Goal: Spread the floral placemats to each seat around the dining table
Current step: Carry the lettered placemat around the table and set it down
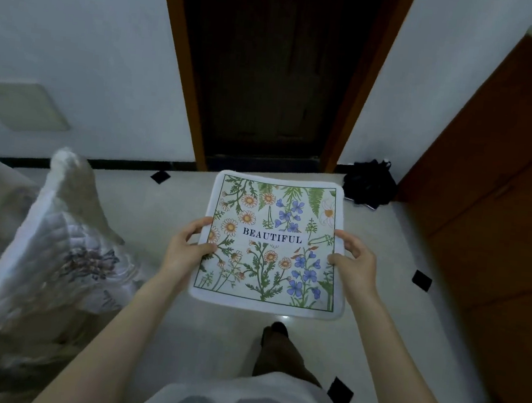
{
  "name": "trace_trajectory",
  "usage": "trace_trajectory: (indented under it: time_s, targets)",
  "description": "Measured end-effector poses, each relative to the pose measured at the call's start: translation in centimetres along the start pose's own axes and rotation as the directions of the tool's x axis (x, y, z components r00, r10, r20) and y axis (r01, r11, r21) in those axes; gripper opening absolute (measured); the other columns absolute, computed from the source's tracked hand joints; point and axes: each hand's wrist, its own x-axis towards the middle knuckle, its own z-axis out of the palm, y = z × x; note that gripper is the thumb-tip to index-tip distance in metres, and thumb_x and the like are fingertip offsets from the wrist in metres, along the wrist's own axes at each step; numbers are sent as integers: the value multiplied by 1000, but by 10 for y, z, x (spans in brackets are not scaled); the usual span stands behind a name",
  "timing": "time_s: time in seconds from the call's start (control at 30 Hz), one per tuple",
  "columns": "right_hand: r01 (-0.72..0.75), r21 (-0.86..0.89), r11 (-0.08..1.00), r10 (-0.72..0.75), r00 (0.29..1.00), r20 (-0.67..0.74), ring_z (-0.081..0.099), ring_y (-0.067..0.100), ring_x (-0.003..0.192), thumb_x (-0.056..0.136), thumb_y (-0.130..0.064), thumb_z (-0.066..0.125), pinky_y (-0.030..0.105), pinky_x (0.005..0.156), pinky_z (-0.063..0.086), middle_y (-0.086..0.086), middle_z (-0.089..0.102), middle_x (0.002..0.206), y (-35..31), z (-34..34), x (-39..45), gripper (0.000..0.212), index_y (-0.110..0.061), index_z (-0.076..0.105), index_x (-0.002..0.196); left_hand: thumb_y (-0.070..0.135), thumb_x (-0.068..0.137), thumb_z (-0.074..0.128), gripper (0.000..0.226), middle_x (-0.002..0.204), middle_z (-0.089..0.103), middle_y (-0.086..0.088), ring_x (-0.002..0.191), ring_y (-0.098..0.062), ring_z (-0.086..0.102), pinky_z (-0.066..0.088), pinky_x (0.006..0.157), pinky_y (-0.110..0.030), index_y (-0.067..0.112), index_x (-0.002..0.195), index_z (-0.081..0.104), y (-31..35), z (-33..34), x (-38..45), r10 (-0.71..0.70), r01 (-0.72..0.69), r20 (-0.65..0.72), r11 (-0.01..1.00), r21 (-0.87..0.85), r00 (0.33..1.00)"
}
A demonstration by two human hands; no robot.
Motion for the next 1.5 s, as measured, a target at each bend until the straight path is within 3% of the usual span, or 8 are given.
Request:
trace_trajectory:
  time_s: [0.1,0.23,0.4,0.63,0.8,1.1,1.33,1.5]
  targets:
    - [-8,-5,1000,8,995,98,67,13,74,74,20,55,24,51,56,-1,64,95,-27,15,71,50,-17,64,108,-7,76,66,53,110,62,-2,82,-30,72,61,59,-38,30,115,62,24,22,40,-12,10,-79,999,-34,997]
    - [18,-50,999,-6,974,226,67,11,77,75,18,56,24,52,55,0,64,98,-63,42,152,49,-18,64,108,-5,76,68,52,112,62,1,83,-24,71,61,58,-33,32,111,63,61,36,87,24,-26,-164,1000,-11,986]
    - [51,-95,994,-15,937,350,67,12,81,75,17,58,25,54,55,0,63,101,-98,104,230,51,-16,63,113,-3,74,69,52,112,63,2,85,-25,71,61,69,-44,38,106,64,93,24,141,31,-49,-290,997,-56,956]
    - [109,-133,985,-28,864,503,66,9,84,76,15,57,25,58,55,-1,65,101,-122,241,311,49,-20,63,110,-5,71,71,54,108,65,7,80,-21,73,61,66,-41,43,97,67,122,-37,226,13,-82,-453,988,-133,892]
    - [138,-148,979,-32,828,559,66,20,94,76,15,57,41,74,59,3,65,106,-150,353,354,51,-19,62,113,-5,72,70,54,105,66,10,72,-17,73,61,59,-36,41,99,67,162,-101,296,4,-109,-500,977,-182,866]
    - [225,-141,964,-85,765,638,65,9,90,78,12,59,29,65,58,-8,63,98,-224,528,409,49,-20,62,114,-6,76,66,52,107,62,10,72,-15,73,58,52,-30,37,106,64,257,-199,388,28,-183,-558,957,-224,829]
    - [241,-171,955,-34,664,747,67,2,82,77,14,59,21,58,56,-14,66,93,-245,657,459,47,-20,64,109,-6,75,67,53,112,65,-1,74,-21,73,59,54,-32,30,113,63,277,-254,458,-81,-191,-663,925,-328,744]
    - [247,-198,949,37,536,844,69,20,88,78,16,56,34,62,59,3,65,105,-268,768,495,50,-14,62,118,-7,73,68,52,110,67,-1,75,-20,73,58,55,-31,32,107,65,298,-293,509,-134,-262,-768,892,-369,626]
